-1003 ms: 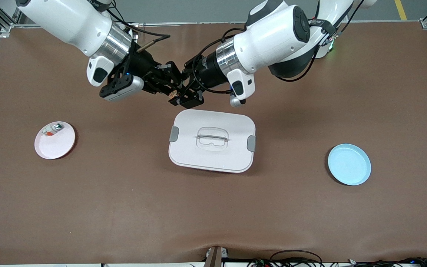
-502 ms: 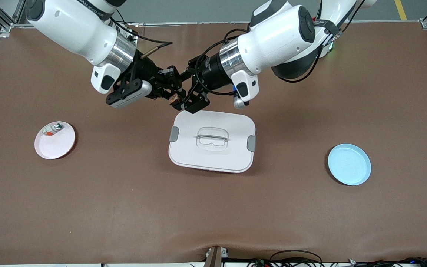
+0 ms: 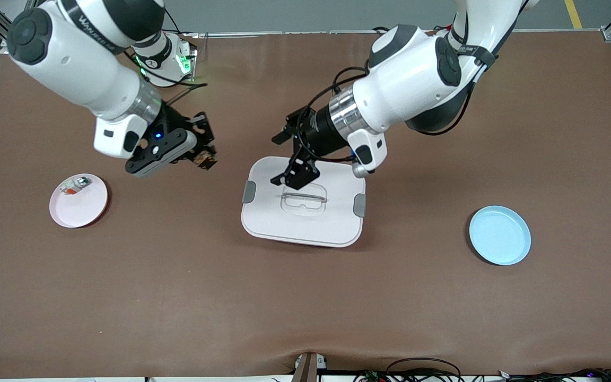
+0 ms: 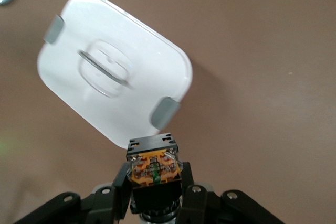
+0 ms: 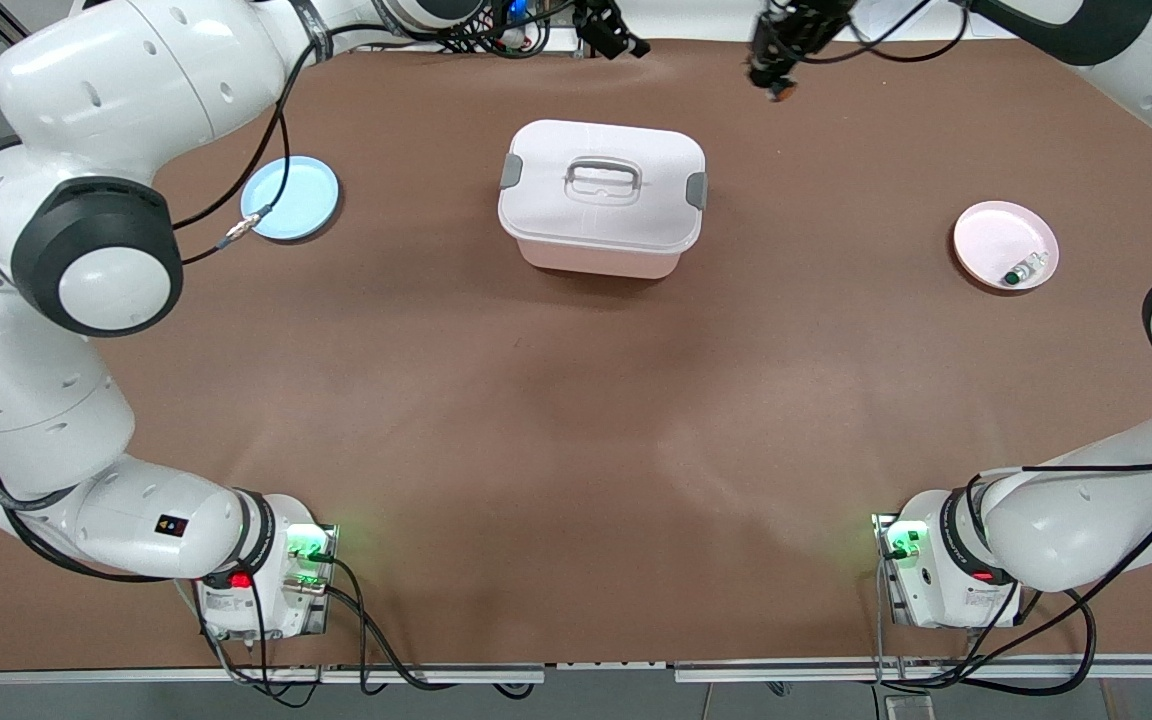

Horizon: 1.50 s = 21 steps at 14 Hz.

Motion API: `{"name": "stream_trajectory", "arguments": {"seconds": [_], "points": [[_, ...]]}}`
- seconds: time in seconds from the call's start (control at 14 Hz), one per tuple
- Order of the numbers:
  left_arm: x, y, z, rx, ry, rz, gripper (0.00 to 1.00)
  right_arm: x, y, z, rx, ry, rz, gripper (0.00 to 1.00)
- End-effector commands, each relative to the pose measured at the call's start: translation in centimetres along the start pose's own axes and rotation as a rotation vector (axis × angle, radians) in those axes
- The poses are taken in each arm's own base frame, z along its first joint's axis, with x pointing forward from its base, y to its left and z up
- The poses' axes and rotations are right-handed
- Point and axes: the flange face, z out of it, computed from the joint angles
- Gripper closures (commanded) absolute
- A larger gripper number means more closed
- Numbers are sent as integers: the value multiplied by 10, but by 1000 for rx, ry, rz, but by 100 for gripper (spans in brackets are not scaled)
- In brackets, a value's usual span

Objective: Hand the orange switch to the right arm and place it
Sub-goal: 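Carry the switch to the white plate while the left gripper releases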

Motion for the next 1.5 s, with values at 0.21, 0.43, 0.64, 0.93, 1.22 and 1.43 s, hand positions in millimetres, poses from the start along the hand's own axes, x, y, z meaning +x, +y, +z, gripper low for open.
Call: {"name": "stream_trajectory", "arguments": {"seconds": [0.21, 0.43, 0.64, 0.93, 1.22, 1.43], "points": [[43, 22, 3, -31, 105, 6, 0, -32, 96, 13, -136, -123, -380, 100], [74, 30, 12, -31, 175, 22, 0, -55, 147, 25, -142, -157, -488, 100], [113, 39, 8, -50, 262, 35, 0, -90, 210, 51, -133, -164, -604, 100], [156, 50, -12, -47, 343, 148, 0, -147, 289, 94, -172, -146, -783, 100], [197, 54, -40, 46, 404, 633, 0, -188, 358, 130, -150, -164, -815, 100], [240, 71, -71, 86, 435, 831, 0, -201, 380, 157, -136, -173, -816, 100]]}}
